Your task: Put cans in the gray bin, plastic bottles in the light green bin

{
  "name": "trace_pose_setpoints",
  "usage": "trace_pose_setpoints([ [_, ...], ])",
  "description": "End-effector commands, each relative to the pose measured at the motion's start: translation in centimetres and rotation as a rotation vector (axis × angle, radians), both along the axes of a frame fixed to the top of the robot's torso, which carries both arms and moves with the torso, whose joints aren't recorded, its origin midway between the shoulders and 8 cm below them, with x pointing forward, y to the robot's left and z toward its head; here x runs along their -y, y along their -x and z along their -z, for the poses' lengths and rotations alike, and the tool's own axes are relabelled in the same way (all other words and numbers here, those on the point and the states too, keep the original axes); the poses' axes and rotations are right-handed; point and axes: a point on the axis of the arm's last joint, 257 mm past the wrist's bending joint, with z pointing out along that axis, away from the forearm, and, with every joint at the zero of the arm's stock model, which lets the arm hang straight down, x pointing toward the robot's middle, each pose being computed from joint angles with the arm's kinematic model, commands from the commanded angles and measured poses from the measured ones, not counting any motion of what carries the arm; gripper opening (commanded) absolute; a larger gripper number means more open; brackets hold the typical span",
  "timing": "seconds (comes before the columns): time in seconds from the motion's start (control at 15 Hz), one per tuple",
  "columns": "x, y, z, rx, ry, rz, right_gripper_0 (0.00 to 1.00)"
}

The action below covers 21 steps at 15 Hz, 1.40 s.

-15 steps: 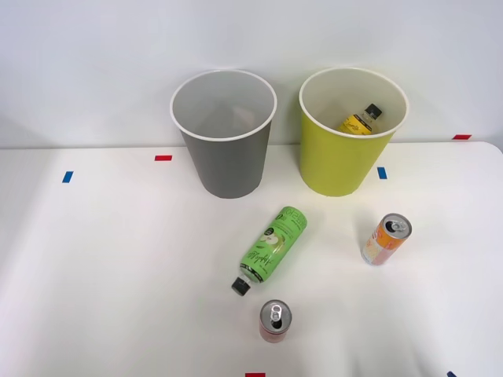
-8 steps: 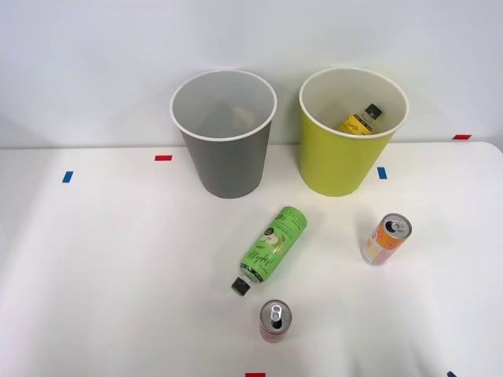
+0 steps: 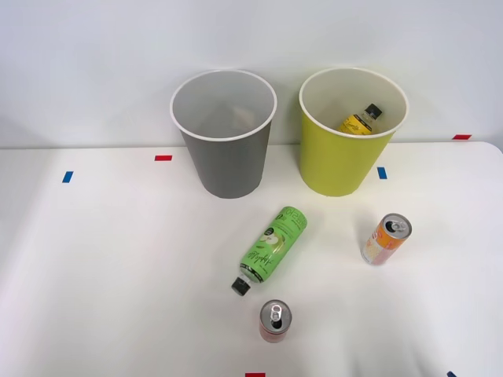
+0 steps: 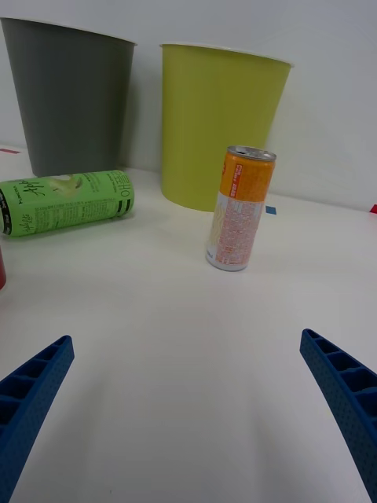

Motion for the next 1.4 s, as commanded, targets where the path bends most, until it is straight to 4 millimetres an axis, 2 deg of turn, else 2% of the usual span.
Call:
trace_pose_setpoints([
  [0.07, 0.0, 0.0, 0.0, 0.000, 0.000, 0.000, 1.00],
  [0.33, 0.0, 0.0, 0.0, 0.000, 0.000, 0.000, 1.00],
  [0.4, -0.2, -0.3, 1.2, -0.024, -0.007, 0.003, 1.00],
  [0.47, -0.4, -0.3, 1.4, -0.023, -0.021, 0.010, 1.00],
  [0.73, -0.6, -0.8, -0.9, 0.047, -0.155, 0.073, 1.00],
  [1.0, -0.6, -4.3, -2.8, 0.137, -0.185, 0.091, 1.00],
  [1.2, -0.6, -7.2, -2.9, 0.146, -0.210, 0.108, 1.00],
  [1.4, -0.2, -9.4, -2.2, 0.117, -0.206, 0.139, 1.00],
])
